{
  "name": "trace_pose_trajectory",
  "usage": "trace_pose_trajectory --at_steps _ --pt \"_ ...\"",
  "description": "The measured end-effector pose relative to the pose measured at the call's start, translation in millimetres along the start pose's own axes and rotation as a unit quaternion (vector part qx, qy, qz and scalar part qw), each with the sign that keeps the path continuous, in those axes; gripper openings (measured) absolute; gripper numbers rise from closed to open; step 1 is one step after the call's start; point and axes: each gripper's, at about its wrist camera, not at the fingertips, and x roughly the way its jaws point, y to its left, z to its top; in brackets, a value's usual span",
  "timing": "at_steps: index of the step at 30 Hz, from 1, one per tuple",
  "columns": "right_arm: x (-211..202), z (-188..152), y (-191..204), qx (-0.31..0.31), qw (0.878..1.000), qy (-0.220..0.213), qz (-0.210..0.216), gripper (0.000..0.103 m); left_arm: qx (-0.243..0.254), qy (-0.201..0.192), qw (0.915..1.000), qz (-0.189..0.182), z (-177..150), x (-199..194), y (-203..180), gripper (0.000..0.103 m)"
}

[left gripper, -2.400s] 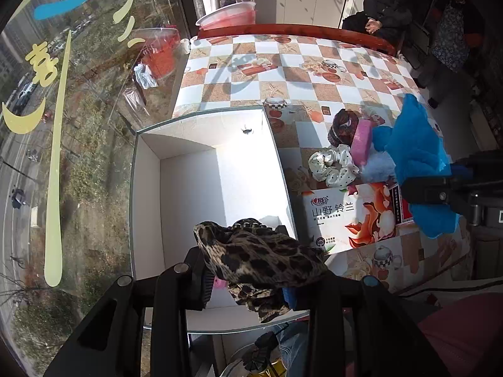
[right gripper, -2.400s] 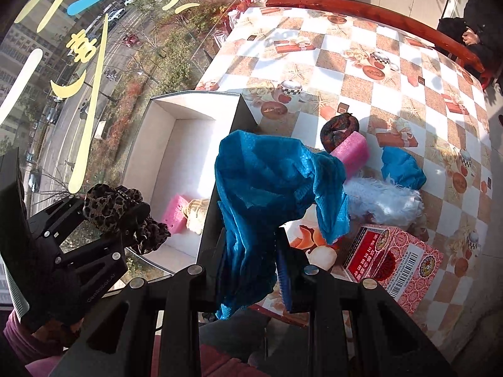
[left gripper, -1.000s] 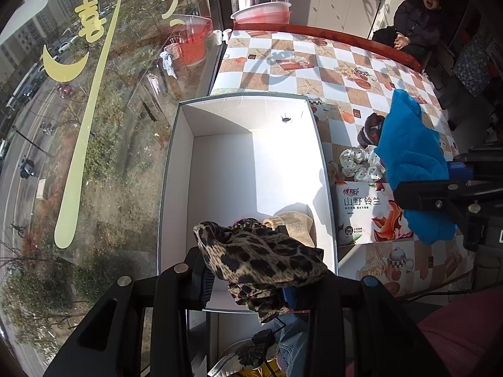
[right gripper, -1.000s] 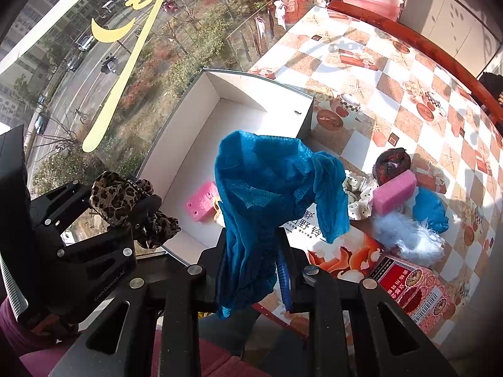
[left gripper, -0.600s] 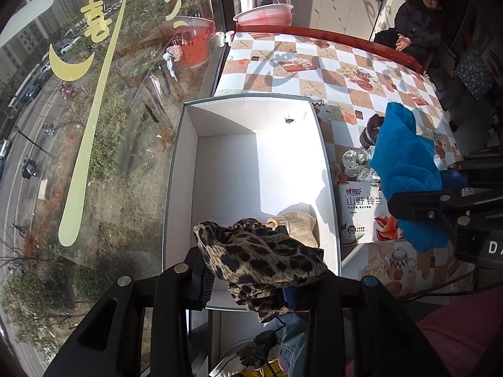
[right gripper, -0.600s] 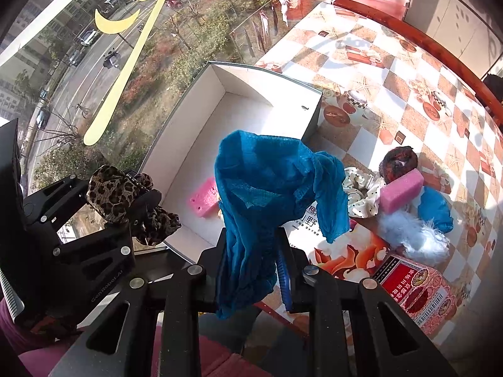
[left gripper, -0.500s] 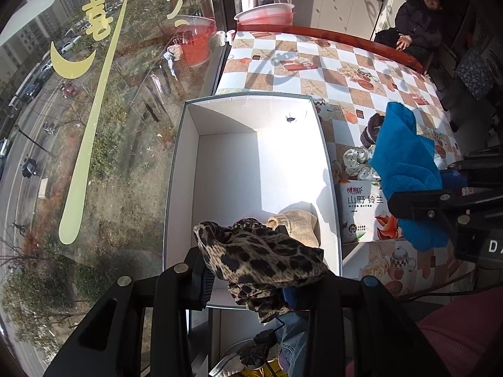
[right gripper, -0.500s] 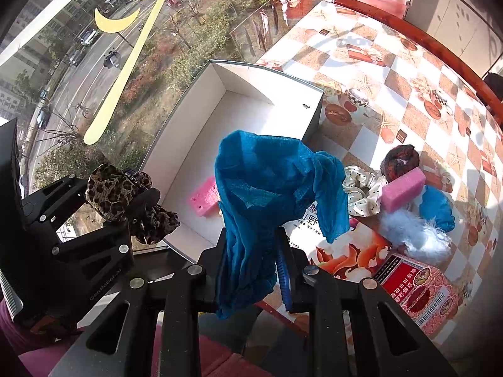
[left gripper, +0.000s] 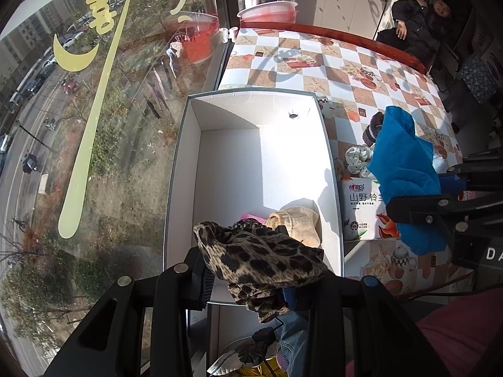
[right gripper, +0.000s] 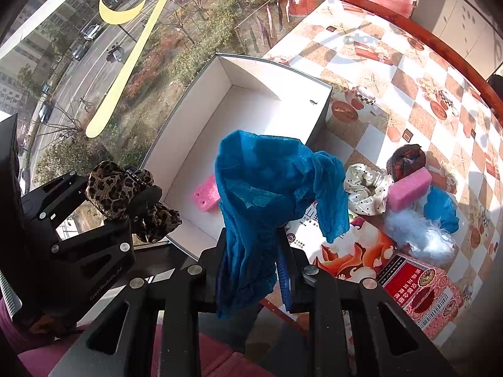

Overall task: Organize soft objects
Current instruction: 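Hold the leopard-print fabric and blue cloth above the white box with both grippers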

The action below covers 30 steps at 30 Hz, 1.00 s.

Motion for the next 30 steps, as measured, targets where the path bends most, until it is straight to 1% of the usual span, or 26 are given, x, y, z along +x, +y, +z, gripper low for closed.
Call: trace_pose_trajectory --at_steps 15,22,30 --pt "-0.3 0.7 -2.6 0.005 1.0 -0.001 0.004 0.028 -0.009 0.003 1.0 0.001 -0.4 2.9 3.4 0.038" --pt "6.5 2.4 -3.6 0.003 1.0 0.009 0.009 0.028 -0.021 0.019 0.9996 0.006 -1.0 11.8 10.3 0.038" --pt "16.2 5.0 -3.8 -0.001 1.0 0.022 0.019 0.028 -0.02 0.033 0.9992 0.011 -0.4 19.1 9.4 0.038"
